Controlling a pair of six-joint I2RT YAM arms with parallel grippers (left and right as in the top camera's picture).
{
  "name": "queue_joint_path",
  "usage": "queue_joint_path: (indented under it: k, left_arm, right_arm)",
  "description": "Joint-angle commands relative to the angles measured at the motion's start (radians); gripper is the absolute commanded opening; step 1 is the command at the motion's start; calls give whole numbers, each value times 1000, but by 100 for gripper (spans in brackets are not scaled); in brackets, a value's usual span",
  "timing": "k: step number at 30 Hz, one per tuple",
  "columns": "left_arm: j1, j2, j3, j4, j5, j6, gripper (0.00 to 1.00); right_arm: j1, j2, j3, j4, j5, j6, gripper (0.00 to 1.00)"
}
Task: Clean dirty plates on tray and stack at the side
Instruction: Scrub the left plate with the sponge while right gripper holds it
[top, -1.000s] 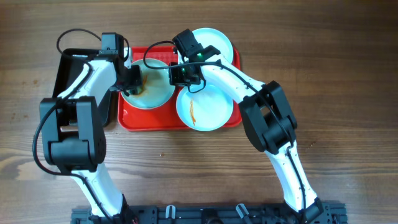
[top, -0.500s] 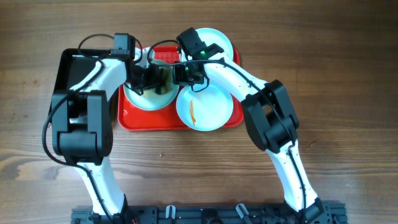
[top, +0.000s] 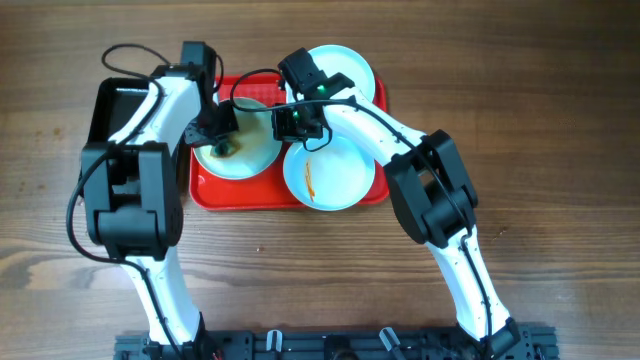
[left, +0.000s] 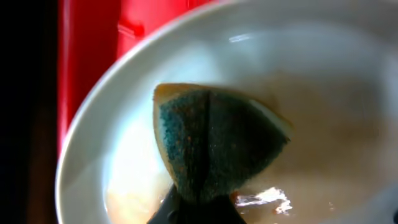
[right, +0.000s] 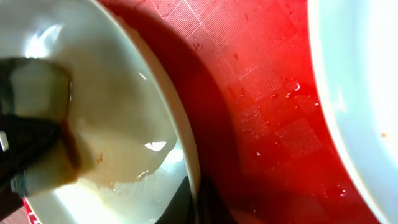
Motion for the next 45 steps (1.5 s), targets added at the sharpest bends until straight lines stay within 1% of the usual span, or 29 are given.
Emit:
queue_joint_path:
  k: [1,2,4,5,7,8,9,12,15,17,19,21,22,23,25,27,31,32,34,35,37,38,39,40,42,45]
  left_arm:
    - [-30,57,-11,-6,-112,-20,4]
    - [-48,71,-11,-58,-108,-20,4]
    - [-75,77,-11,-143,-53,-19,4]
    - [-85,77,-11,-174,-1,-10,4]
    - [-111,77,-11,-201,167,66,4]
    - [-121,77,-11,-200,257,116,4]
    - [-126,77,-11,-195,297,141,4]
    - [-128,77,-11,-130,304,142,4]
    - [-127,77,-11,-11,303,142,4]
    - [-127,78,-11,67,270,140,4]
    - [-127,78,-11,137,150,85,4]
    - [-127,78,-11,173,28,54,4]
    - [-127,78,-11,177,-79,15,4]
    - [-126,78,-11,164,-182,-37,4]
    - [-122,78,-11,118,-312,-104,4]
    - [-111,78,-11,65,-372,-129,4]
    - [-72,78,-11,-54,-380,-129,4]
    - [-61,78,-11,-94,-367,-127,4]
    - [-36,78,-11,-148,-291,-116,4]
    - [-13,78,-11,-174,-174,-77,4]
    - [14,78,-11,-183,14,1,4]
    - [31,78,-11,-181,171,55,4]
    - [40,78,-11,-173,296,101,4]
    - [41,78,-11,-165,363,145,4]
    - [33,78,-11,-143,420,195,4]
    - [23,78,-11,-79,421,194,4]
  right_arm:
    - [2,32,-6,-6,-13,-8,4]
    - [2,32,-6,-3,-13,-8,4]
    - [2,32,-6,-2,-13,-8,4]
    - [2,32,-6,-2,-13,-8,4]
    - [2,32,-6,-2,-13,-8,4]
    - [2,32,-6,-2,-13,-8,4]
    - [2,32,-6,-3,-13,-8,4]
    - [2,32,-6,-3,-13,-8,4]
    - [2,32,-6,-3,-13,-8,4]
    - [2,32,-6,-3,-13,-8,4]
    - [2,32,-6,-3,-12,-8,4]
    - [2,32,-6,-3,-12,-8,4]
    - [2,32,-6,-3,-12,-9,4]
    - [2,32,-6,-3,-11,-9,4]
    - [2,32,-6,-2,-8,-9,4]
    - [2,32,-6,-2,-8,-8,4]
    - [2,32,-6,-3,-9,-9,4]
    - [2,32,-6,-3,-9,-9,4]
    - [2,32,-6,-3,-9,-8,4]
    - [2,32,-6,-3,-9,-8,4]
    - [2,32,-6,-3,-9,-8,4]
    - [2,32,-6,-2,-9,-8,4]
    - [2,32,-6,-2,-9,-8,4]
    - [2,32,-6,-2,-9,-8,4]
    - [2,32,-6,2,-9,-8,4]
    - [2,32,-6,9,-10,-8,4]
